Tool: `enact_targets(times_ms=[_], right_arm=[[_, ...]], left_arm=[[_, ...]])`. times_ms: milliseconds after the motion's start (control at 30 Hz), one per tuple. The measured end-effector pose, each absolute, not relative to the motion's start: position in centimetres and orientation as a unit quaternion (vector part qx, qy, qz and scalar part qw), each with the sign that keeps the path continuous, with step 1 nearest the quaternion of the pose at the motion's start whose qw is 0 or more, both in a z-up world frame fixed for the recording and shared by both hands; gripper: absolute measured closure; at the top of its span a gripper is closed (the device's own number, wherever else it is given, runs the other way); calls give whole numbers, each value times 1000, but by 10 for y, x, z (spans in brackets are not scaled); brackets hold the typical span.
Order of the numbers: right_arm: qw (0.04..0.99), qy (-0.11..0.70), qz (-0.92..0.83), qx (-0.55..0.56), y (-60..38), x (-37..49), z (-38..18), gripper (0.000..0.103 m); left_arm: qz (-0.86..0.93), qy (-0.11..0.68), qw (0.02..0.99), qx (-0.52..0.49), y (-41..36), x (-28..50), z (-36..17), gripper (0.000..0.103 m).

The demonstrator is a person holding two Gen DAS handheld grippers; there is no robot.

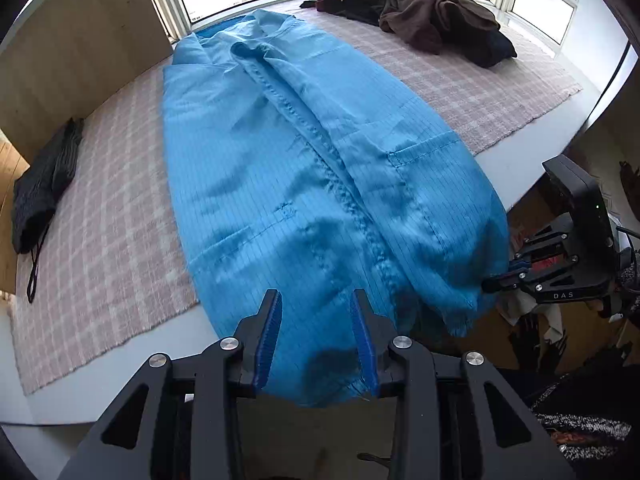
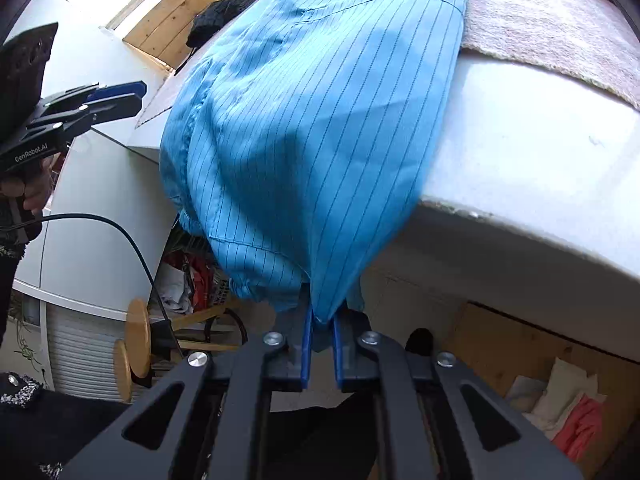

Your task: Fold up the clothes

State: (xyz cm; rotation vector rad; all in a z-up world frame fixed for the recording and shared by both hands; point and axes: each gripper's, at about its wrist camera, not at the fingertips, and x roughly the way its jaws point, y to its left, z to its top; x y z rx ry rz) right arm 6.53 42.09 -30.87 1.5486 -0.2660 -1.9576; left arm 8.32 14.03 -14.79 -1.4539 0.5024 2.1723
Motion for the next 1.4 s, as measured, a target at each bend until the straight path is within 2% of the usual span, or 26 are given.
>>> enact_targets(times_ms=[67, 133, 233, 367, 400, 467, 500, 667, 767, 900, 967, 1100, 1133, 1233, 1400], right_arm=[[303, -88, -743, 590, 425, 68, -293, 88], [293, -69, -756, 582, 429, 70, -271, 88], [278, -41, -774, 568, 434, 70, -237, 88], [269, -27, -804, 529, 420, 17, -196, 87], [267, -26, -802, 534, 415, -1, -201, 86], [263, -25, -796, 545, 405, -37, -209, 76], [261, -25, -793, 550, 401, -56, -213, 75], [252, -22, -777, 576, 377, -147, -235, 75], [260, -7, -753, 604, 367, -188, -244, 74], [266, -27, -771, 578, 391, -226, -215, 74], [237, -29, -800, 550, 404, -264, -202, 74], [199, -52, -818, 537, 415, -356, -203, 74], [196, -60, -817, 539, 415, -378, -206, 74], [203, -60, -814, 541, 406, -427, -209, 74], [132, -4, -814, 565, 393, -487, -237, 74]], left_arm=[[796, 185, 227, -531, 127, 84, -157, 69], [802, 186, 229, -519, 132, 89, -161, 69], [806, 140, 276, -505, 152, 77, -161, 69], [807, 159, 322, -469, 195, 55, -164, 69], [801, 166, 324, -476, 203, 47, -170, 68], [788, 174, 323, -495, 209, 32, -181, 68], [782, 175, 319, -506, 208, 26, -186, 70], [781, 171, 319, -509, 193, -10, -166, 70], [803, 167, 298, -488, 186, -62, -149, 70], [821, 148, 269, -482, 178, -144, -150, 70], [824, 138, 267, -481, 182, -178, -154, 70], [825, 128, 318, -449, 213, -210, -149, 71], [824, 128, 335, -439, 223, -213, -147, 68], [808, 148, 333, -462, 243, -230, -173, 68], [794, 163, 315, -494, 255, -253, -211, 68]])
